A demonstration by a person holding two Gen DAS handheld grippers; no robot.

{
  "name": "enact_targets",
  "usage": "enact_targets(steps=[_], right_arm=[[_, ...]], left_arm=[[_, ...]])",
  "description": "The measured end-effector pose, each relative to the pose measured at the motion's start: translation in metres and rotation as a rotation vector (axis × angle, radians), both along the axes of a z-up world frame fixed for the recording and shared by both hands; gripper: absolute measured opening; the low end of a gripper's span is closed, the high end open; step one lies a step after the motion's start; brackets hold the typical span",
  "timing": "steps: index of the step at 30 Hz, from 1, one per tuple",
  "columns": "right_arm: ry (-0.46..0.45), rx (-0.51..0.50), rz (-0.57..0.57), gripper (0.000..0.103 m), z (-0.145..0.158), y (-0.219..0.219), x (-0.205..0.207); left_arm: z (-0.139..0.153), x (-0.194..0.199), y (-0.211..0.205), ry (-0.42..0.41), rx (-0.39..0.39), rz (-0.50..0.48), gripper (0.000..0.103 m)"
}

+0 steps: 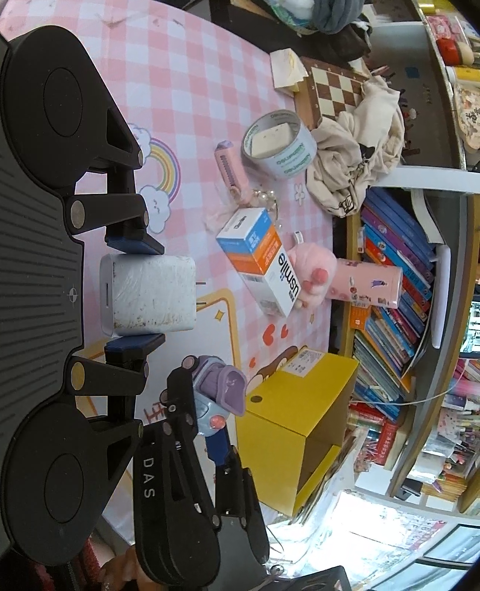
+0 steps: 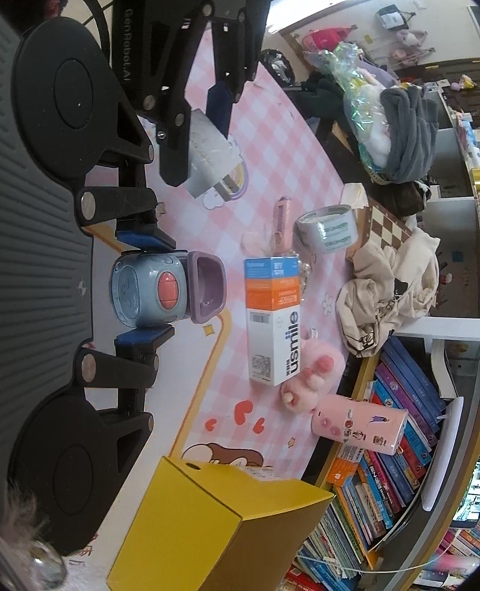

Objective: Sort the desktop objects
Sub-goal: 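Lift and carry charger in left tool while right tool carries car to yellow box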

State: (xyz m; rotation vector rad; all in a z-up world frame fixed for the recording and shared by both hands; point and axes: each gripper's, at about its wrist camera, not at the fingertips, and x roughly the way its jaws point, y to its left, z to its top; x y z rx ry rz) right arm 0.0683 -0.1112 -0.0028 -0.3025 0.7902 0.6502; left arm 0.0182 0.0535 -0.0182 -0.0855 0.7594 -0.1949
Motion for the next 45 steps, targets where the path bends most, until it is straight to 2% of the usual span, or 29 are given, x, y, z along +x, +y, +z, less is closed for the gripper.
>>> enact_targets(steps=[6,15,38,45], right_arm=[[0.004,-0.022,-0.029,0.040,-0.002,-0.014,-0.011],[0.012,-0.026,-0.146,0.040,-0.001,-0.046,-0.021],[0.029,-0.052,-0.269,0.040,-0.002,-0.089,-0.036],[0.031,-0.048,-0.329,0.040,-0.003,-0.111,-0.039]], left_arm=[[-0.002,0.000,-0.009,0.001,-0.017,-0.033,0.042],[-0.003,0.004,-0.037,-0.003,-0.028,-0.145,0.042],[-0.007,0.008,-0.077,0.010,-0.044,-0.264,0.042],[-0.007,0.017,-0.101,0.011,-0.037,-0.331,0.042]])
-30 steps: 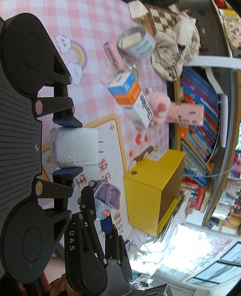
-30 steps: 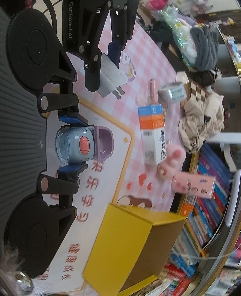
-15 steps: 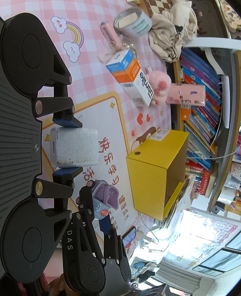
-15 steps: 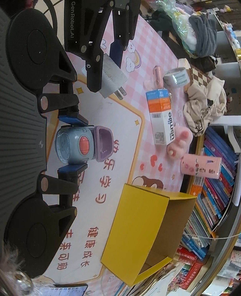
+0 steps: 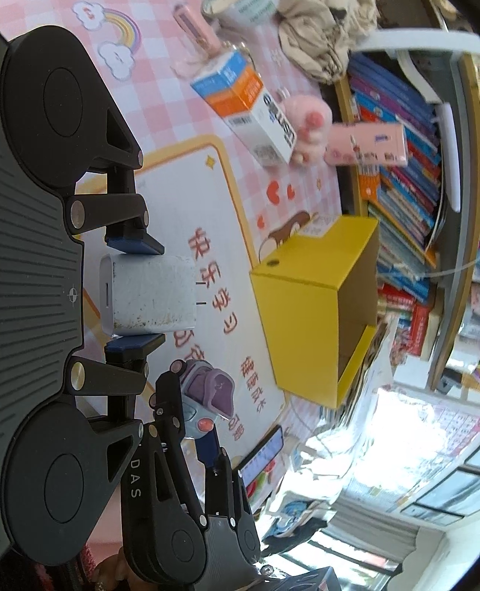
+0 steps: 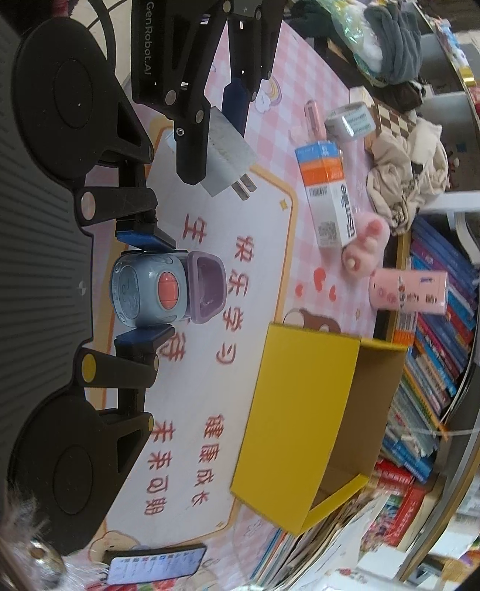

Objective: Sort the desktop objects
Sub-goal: 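Lift and carry charger in left tool while right tool carries car to yellow box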

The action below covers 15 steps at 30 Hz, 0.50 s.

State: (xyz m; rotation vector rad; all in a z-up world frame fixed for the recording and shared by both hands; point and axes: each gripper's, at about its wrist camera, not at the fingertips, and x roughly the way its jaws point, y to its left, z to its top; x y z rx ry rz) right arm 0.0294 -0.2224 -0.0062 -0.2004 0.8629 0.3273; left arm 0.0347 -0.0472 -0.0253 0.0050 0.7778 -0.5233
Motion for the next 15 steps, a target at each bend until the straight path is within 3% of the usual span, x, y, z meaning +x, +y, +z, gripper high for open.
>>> enact_targets(steps=[15], right_arm=[[0.005,0.032,-0.117,0.040,-0.001,-0.047,0.005]], left_arm=[[0.000,0.017,-0.040,0.006,0.023,-0.088,0.042]])
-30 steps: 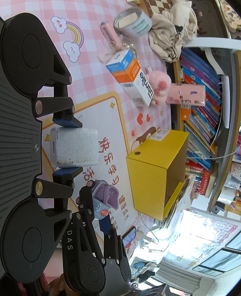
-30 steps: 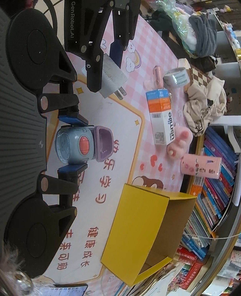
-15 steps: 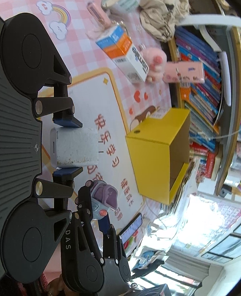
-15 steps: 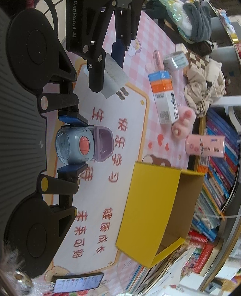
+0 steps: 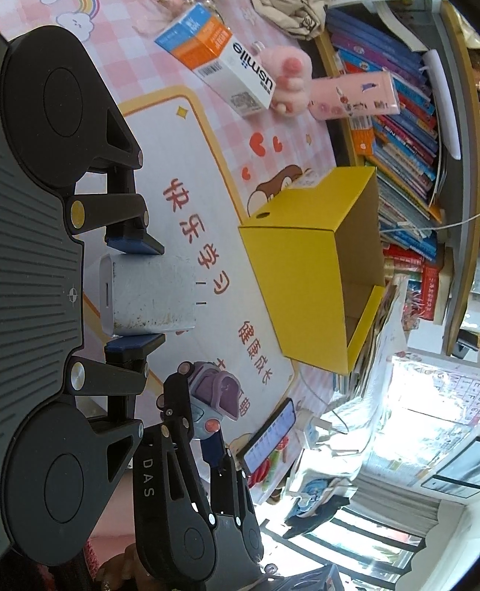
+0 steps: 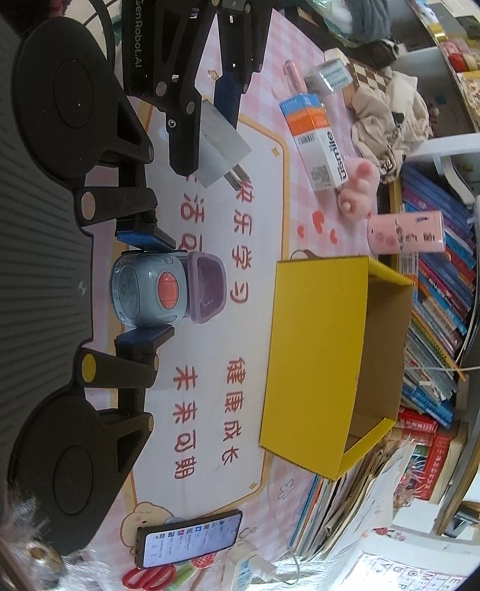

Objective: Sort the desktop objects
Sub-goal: 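Lift and carry charger in left tool while right tool carries car to yellow box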

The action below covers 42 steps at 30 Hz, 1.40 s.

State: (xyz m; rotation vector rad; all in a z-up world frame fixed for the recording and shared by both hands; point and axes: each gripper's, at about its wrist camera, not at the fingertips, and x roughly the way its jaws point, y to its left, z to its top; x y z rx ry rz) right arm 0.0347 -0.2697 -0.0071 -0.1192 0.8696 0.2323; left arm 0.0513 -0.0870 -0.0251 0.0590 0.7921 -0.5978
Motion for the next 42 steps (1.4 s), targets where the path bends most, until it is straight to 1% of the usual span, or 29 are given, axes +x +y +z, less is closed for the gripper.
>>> enact_targets(steps=[9,14,18,27,34,39,42], right_arm=[[0.007,0.014,0.001,0.040,-0.001,-0.017,0.019],[-0.014,0.029,0.014,0.040,0.003,-0.027,0.032],[-0.057,0.036,0.044,0.040,0.014,-0.034,0.044],[-0.209,0.062,0.139,0.040,0.052,-0.052,0.073],[-0.313,0.083,0.189,0.040,0.081,-0.072,0.112],[-0.345,0.098,0.233,0.040,0.090,-0.082,0.146],[-0.331,0.100,0.253,0.040,0.086,-0.086,0.166]], left_arm=[[0.001,0.015,-0.018,0.003,0.018,0.006,0.042],[0.007,0.025,-0.029,-0.017,0.024,0.010,0.042],[0.018,0.034,-0.038,-0.056,0.022,0.021,0.042],[0.053,0.061,-0.060,-0.180,-0.004,0.059,0.042],[0.079,0.089,-0.078,-0.264,-0.009,0.094,0.042],[0.087,0.112,-0.091,-0.296,0.006,0.124,0.042],[0.083,0.128,-0.097,-0.277,0.018,0.145,0.042]])
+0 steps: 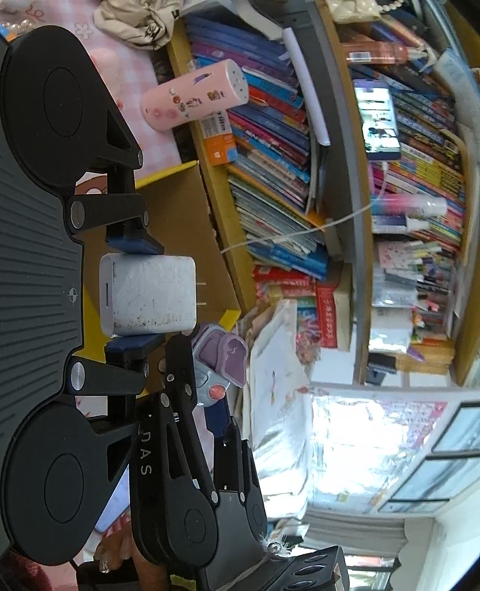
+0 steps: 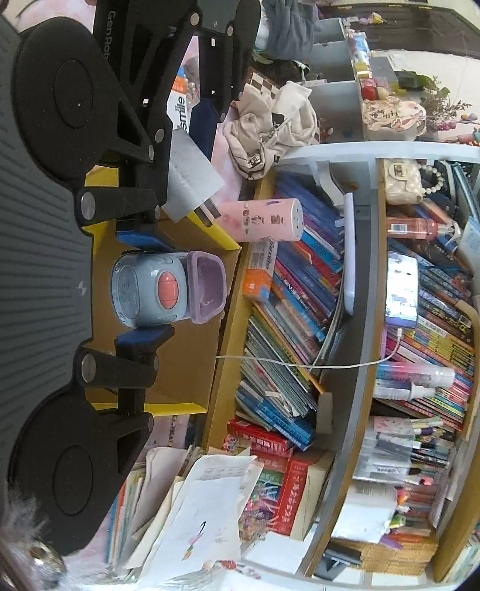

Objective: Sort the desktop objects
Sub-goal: 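Lift and carry charger in left tool while right tool carries car to yellow box, then lower into yellow box and open left tool while right tool releases car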

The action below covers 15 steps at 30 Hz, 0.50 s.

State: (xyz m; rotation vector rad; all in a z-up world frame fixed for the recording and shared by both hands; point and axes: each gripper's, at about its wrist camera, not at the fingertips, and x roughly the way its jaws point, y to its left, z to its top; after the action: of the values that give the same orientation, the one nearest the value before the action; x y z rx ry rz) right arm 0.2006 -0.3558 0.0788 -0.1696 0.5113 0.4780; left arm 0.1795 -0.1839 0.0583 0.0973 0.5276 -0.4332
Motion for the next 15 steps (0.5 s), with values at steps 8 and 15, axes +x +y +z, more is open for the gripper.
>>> enact_targets(steps=[8,15], right_arm=[[0.069,-0.045,0.066,0.040,-0.019,-0.004,0.057],[0.146,-0.201,0.182,0.040,-0.043,0.008,0.118]], left_arm=[[-0.016,0.043,-0.013,0.045,0.055,0.026,0.042],[-0.038,0.092,-0.017,0.112,0.149,0.030,0.042]])
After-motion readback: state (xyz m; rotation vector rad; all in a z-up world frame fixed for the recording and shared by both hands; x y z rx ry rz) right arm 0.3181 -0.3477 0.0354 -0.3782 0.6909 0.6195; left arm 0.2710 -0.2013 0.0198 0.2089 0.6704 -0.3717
